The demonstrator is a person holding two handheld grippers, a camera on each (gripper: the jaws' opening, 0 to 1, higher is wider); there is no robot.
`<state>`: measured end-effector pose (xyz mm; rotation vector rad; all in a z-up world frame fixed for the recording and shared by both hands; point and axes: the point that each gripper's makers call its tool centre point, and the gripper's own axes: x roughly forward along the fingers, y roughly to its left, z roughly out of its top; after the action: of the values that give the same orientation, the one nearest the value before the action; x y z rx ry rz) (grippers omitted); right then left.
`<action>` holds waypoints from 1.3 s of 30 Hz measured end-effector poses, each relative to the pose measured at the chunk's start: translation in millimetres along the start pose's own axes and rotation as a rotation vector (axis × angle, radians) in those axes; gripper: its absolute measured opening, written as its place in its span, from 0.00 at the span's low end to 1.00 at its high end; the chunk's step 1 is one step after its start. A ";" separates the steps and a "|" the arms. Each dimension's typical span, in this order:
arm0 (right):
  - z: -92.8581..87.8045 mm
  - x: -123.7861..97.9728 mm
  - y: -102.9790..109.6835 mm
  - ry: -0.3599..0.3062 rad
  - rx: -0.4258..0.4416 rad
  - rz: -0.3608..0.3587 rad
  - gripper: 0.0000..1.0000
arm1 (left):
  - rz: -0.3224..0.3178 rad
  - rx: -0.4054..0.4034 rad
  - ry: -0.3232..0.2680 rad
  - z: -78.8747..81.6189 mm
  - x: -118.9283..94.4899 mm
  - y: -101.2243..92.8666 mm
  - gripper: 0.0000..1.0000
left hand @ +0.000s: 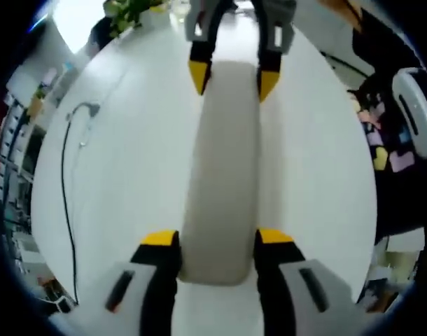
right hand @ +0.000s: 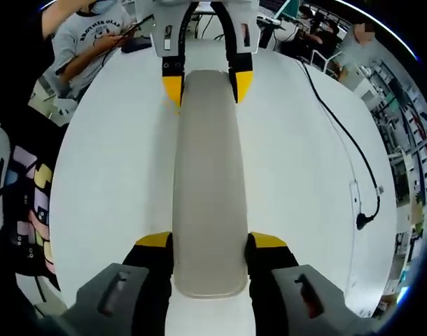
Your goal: Arrange the utensils inside the cutlery case until each visible utensil rests in its matching compartment.
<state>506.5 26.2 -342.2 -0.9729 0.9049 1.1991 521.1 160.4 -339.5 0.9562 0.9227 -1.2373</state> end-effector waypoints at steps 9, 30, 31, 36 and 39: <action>-35.6 -10.3 -2.4 -0.025 0.006 -0.016 0.42 | -0.019 0.032 0.027 35.2 13.1 2.6 0.44; -106.0 -12.8 5.9 -0.047 0.067 0.003 0.42 | -0.082 0.100 0.009 87.4 57.4 -24.7 0.43; -107.4 -12.2 5.7 -0.048 0.068 0.004 0.42 | -0.085 0.100 0.011 87.7 58.8 -25.6 0.43; -113.5 -8.4 6.1 -0.045 0.073 0.016 0.42 | -0.099 0.103 0.022 88.8 66.1 -30.8 0.43; -117.2 -3.6 5.6 -0.040 0.079 0.021 0.42 | -0.100 0.104 0.035 88.0 71.6 -32.2 0.43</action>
<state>494.6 -84.9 -378.1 -0.8754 0.9264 1.1881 500.5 51.6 -379.9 1.0269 0.9507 -1.3677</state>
